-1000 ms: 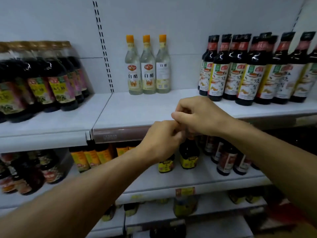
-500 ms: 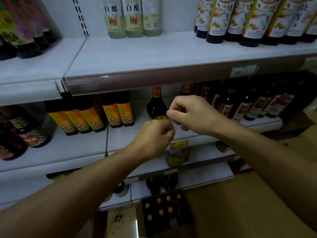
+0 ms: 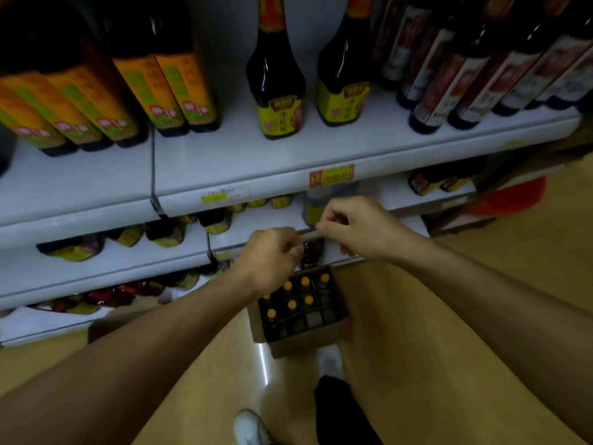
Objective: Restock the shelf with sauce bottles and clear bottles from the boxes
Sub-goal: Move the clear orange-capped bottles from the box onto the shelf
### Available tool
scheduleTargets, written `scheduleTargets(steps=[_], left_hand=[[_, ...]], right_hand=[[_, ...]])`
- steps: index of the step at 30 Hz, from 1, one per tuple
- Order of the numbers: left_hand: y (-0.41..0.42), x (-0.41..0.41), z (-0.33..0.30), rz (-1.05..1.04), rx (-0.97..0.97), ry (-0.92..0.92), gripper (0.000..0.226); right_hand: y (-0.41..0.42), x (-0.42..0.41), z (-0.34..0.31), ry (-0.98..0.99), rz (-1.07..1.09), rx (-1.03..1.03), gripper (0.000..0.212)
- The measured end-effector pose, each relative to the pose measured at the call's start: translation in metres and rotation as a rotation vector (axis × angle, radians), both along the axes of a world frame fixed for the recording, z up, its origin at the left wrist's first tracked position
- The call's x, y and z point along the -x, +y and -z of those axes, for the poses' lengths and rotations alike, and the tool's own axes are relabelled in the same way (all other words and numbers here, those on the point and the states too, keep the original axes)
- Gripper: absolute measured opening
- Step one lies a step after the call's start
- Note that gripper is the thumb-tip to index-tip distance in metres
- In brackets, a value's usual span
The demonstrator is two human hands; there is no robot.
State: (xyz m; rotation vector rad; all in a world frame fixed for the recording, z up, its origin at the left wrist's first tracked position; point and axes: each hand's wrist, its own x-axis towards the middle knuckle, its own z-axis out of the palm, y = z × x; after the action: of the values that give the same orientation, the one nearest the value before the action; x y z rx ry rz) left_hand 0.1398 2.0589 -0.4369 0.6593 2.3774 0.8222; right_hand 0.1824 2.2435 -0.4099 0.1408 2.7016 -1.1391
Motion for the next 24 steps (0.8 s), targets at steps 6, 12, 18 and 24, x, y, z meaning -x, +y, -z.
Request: scheduleTargets(steps=[6, 12, 18, 24], left_hand=[[-0.001, -0.01, 0.086, -0.065, 0.061, -0.147, 0.017], [0.002, -0.02, 0.184, -0.121, 0.139, -0.219, 0.021], [0.009, -0.028, 0.262, -0.179, 0.146, -0.316, 0.013], [0.018, -0.031, 0.328, -0.239, 0.125, -0.374, 0.015]], right_hand=[[0.004, -0.01, 0.091, -0.122, 0.038, 0.017, 0.023], [0.007, -0.02, 0.2, -0.306, 0.1, 0.06, 0.021], [0.001, -0.026, 0.278, -0.373, 0.113, 0.083, 0.022], [-0.002, -0.025, 0.361, -0.384, 0.105, -0.089, 0.025]])
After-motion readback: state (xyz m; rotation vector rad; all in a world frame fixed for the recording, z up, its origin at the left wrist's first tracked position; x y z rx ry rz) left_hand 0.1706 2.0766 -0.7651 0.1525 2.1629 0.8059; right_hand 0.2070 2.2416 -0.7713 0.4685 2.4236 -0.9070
